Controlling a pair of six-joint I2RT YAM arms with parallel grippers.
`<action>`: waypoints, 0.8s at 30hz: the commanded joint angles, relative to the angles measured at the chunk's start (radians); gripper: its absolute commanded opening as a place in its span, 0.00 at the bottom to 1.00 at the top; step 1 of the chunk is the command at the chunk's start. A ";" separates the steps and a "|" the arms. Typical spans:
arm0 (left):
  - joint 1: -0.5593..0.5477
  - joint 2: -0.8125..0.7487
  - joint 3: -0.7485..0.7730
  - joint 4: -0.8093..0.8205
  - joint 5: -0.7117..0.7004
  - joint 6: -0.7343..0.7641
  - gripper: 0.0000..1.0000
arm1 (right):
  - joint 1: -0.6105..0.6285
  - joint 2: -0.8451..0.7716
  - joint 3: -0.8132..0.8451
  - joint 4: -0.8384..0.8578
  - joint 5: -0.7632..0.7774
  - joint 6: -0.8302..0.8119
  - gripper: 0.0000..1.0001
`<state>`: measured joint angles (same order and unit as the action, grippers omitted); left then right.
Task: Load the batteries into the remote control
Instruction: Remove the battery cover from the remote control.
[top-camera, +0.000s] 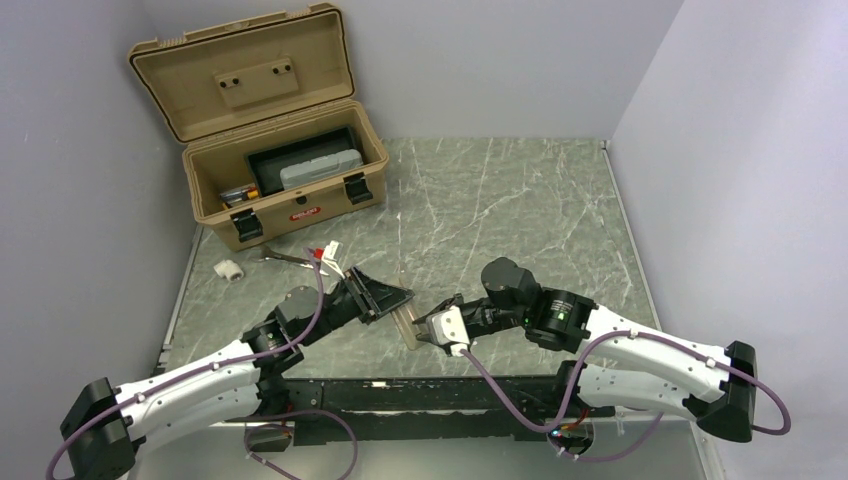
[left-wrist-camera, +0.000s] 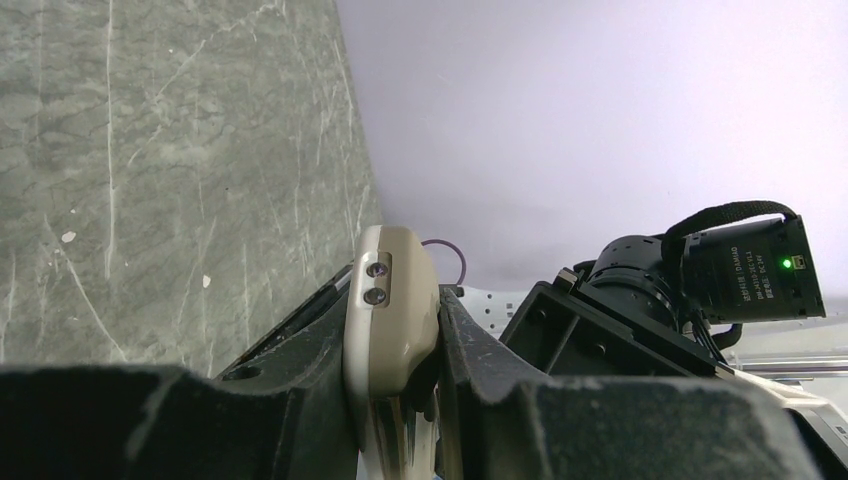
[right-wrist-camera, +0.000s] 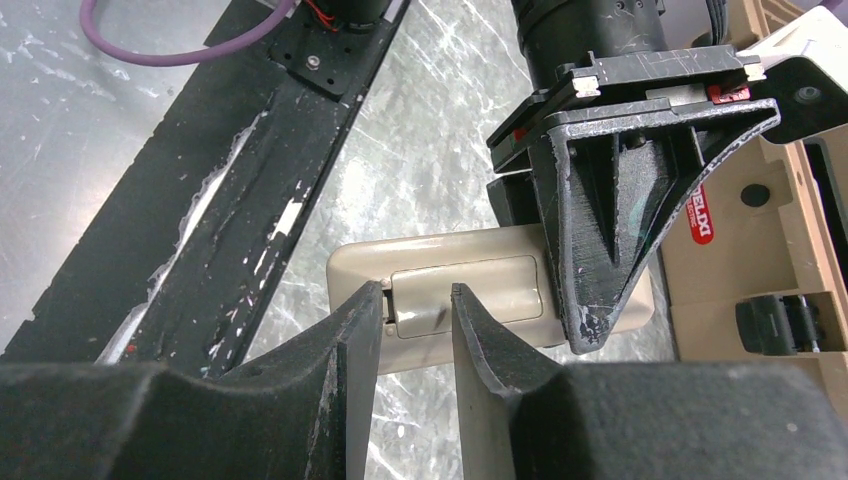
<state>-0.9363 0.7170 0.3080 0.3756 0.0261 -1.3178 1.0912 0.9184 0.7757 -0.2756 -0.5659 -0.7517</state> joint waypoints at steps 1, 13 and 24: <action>-0.009 -0.023 0.005 0.035 0.046 -0.016 0.00 | -0.004 -0.016 0.022 0.075 0.056 -0.027 0.33; -0.009 -0.022 -0.003 0.045 0.051 -0.020 0.00 | -0.004 -0.025 0.031 0.076 0.054 -0.023 0.33; -0.009 -0.029 0.005 0.006 0.043 -0.008 0.00 | -0.004 -0.028 0.041 0.082 0.043 -0.023 0.33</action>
<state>-0.9363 0.7010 0.3069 0.3744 0.0219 -1.3235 1.0931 0.9077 0.7757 -0.2687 -0.5629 -0.7517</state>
